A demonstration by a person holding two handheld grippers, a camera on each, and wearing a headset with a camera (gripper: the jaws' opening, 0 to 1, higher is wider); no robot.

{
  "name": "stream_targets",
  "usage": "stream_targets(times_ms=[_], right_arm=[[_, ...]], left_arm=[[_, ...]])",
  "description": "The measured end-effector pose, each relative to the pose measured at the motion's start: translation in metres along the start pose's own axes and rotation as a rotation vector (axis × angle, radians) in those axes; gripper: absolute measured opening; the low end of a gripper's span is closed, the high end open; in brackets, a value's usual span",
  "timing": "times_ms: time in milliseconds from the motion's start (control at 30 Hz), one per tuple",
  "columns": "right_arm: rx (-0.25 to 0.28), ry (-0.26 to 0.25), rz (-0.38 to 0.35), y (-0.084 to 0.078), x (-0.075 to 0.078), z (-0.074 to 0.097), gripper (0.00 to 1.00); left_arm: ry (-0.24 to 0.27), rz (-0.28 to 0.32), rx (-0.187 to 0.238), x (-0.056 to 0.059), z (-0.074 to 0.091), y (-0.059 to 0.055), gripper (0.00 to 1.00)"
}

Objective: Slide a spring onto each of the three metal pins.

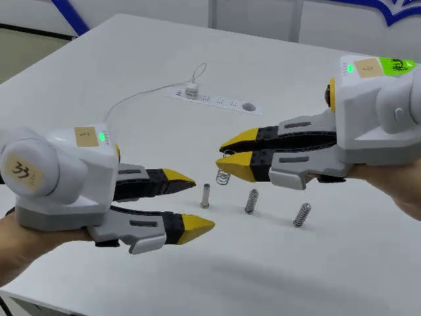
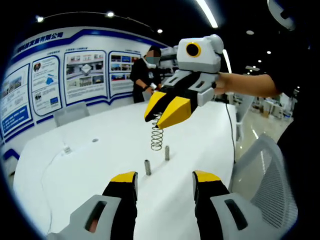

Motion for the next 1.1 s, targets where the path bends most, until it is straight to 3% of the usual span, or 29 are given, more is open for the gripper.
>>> stream_targets(times_ms=[433, 600, 1100], right_arm=[[-0.04, -0.075, -0.033, -0.02, 0.035, -0.017, 0.1], [-0.048, -0.094, -0.053, -0.03, 0.044, -0.026, 0.1], [-0.083, -0.119, -0.098, -0.058, 0.059, -0.06, 0.1]], left_arm=[[0.083, 0.072, 0.01, -0.03, 0.026, -0.016, 0.58], [0.111, 0.096, -0.025, -0.037, 0.033, -0.027, 0.65], [0.178, 0.156, -0.045, -0.049, 0.038, -0.043, 0.84]])
Point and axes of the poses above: the centre of the closed fingertips' face, and the gripper's own axes: z roughly backward along the fingers, x roughly to its right, y roughly out of its top, the point moved 6 cm from there along z, roughly backward along the fingers, and after that the axes turned 3 degrees about y, right-handed, at the moved point
